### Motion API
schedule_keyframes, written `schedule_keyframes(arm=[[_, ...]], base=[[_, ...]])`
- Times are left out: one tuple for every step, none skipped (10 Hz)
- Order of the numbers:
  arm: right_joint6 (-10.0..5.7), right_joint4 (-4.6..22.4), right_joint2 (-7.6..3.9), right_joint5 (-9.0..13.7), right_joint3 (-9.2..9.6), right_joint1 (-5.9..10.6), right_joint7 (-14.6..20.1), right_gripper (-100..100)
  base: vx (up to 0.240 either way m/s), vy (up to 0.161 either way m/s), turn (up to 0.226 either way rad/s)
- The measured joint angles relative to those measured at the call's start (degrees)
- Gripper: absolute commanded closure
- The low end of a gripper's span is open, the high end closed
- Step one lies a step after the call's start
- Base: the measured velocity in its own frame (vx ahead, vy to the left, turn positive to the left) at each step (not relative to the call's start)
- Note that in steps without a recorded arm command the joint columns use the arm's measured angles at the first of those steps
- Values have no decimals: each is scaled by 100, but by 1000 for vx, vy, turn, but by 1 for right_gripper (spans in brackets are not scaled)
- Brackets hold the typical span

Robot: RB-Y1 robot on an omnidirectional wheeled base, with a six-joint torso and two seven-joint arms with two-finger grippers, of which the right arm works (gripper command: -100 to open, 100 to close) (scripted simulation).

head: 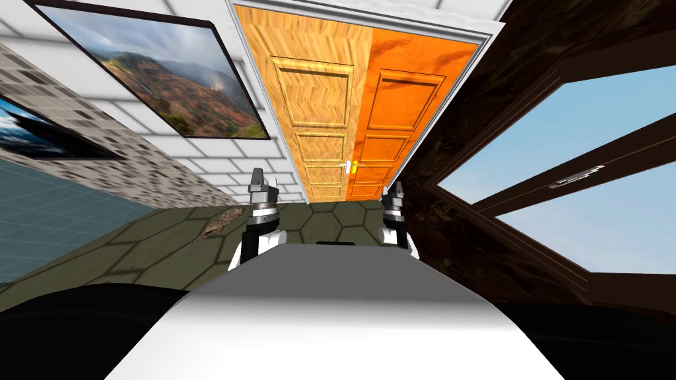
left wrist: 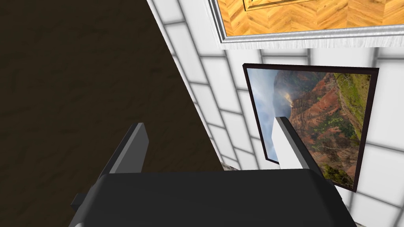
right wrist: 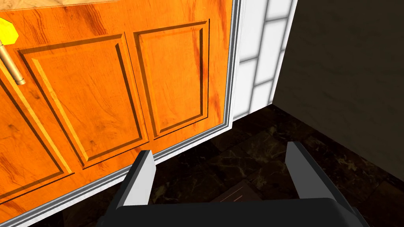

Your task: Pull the door open

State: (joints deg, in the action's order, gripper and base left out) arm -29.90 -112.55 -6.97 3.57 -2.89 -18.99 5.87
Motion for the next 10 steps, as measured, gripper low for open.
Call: schedule_keyframes(arm=[[-19, 142, -27, 13, 34, 38, 4, -100], [-42, 341, -85, 44, 36, 136, 22, -100], [-13, 478, -156, 84, 26, 226, 53, -100], [38, 572, -195, 109, 42, 283, 68, -100], [51, 688, -247, 138, 58, 315, 88, -100], [47, 874, -313, 173, 55, 420, 115, -100], [48, 1039, -364, 203, 68, 492, 136, -100], [74, 1166, -392, 223, 93, 555, 139, -100], [68, 1347, -490, 271, 81, 638, 181, -100], [48, 1555, -539, 300, 92, 730, 207, -100]], base=[[93, -12, 68], [91, -5, 68], [95, 7, 61], [104, -11, 57], [95, -29, 71], [105, -21, 69], [99, -12, 69], [90, 0, 67], [102, -8, 68], [95, -19, 67]])
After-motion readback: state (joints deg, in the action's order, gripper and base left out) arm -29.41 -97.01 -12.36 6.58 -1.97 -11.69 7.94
